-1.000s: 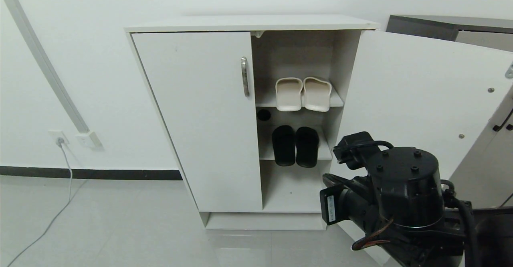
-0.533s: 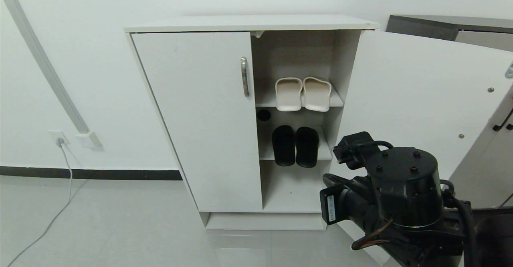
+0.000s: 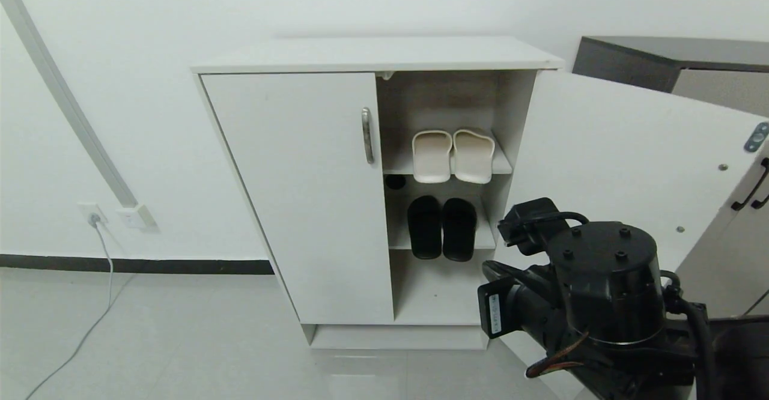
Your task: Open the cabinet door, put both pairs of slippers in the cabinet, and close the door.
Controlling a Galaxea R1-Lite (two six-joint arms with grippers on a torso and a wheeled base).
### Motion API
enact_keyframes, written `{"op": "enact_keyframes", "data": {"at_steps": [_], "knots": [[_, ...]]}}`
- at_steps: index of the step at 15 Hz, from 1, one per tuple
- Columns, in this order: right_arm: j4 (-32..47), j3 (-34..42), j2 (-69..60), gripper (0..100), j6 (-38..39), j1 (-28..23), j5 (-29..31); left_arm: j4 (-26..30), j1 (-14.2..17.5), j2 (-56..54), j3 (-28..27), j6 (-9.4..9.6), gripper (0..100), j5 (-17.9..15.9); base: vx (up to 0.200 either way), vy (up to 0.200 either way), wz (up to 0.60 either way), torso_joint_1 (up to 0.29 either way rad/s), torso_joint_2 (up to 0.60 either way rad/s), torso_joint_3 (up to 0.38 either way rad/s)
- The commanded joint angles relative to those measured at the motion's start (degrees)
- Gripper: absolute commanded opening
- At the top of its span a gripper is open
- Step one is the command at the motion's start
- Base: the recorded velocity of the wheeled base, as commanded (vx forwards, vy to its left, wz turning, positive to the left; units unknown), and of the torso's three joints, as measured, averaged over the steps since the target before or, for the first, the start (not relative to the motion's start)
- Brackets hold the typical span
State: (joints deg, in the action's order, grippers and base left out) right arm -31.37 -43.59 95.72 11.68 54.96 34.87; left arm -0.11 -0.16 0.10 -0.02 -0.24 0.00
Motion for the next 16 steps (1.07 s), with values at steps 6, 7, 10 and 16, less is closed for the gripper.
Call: {"op": "enact_keyframes", "data": {"at_steps": [6, 7, 10, 16], "knots": [[0.1, 0.1, -0.2, 0, 0.0, -0.1, 0.0, 0.0, 0.0, 0.0, 0.0, -0.02, 0, 0.0, 0.000, 0.000, 0.00, 0.099, -0.48, -0.346], [0.1, 0.1, -0.1, 0, 0.0, -0.1, 0.0, 0.0, 0.0, 0.0, 0.0, -0.02, 0, 0.0, 0.000, 0.000, 0.00, 0.134, -0.46, -0.320], [0.1, 0.1, -0.2, 0, 0.0, -0.2, 0.0, 0.0, 0.0, 0.0, 0.0, -0.02, 0, 0.0, 0.000, 0.000, 0.00, 0.152, -0.47, -0.320], [0.1, 0.2, -0.2, 0, -0.1, -0.2, 0.0, 0.0, 0.0, 0.0, 0.0, -0.02, 0, 0.0, 0.000, 0.000, 0.00, 0.181, -0.49, -0.317]]}}
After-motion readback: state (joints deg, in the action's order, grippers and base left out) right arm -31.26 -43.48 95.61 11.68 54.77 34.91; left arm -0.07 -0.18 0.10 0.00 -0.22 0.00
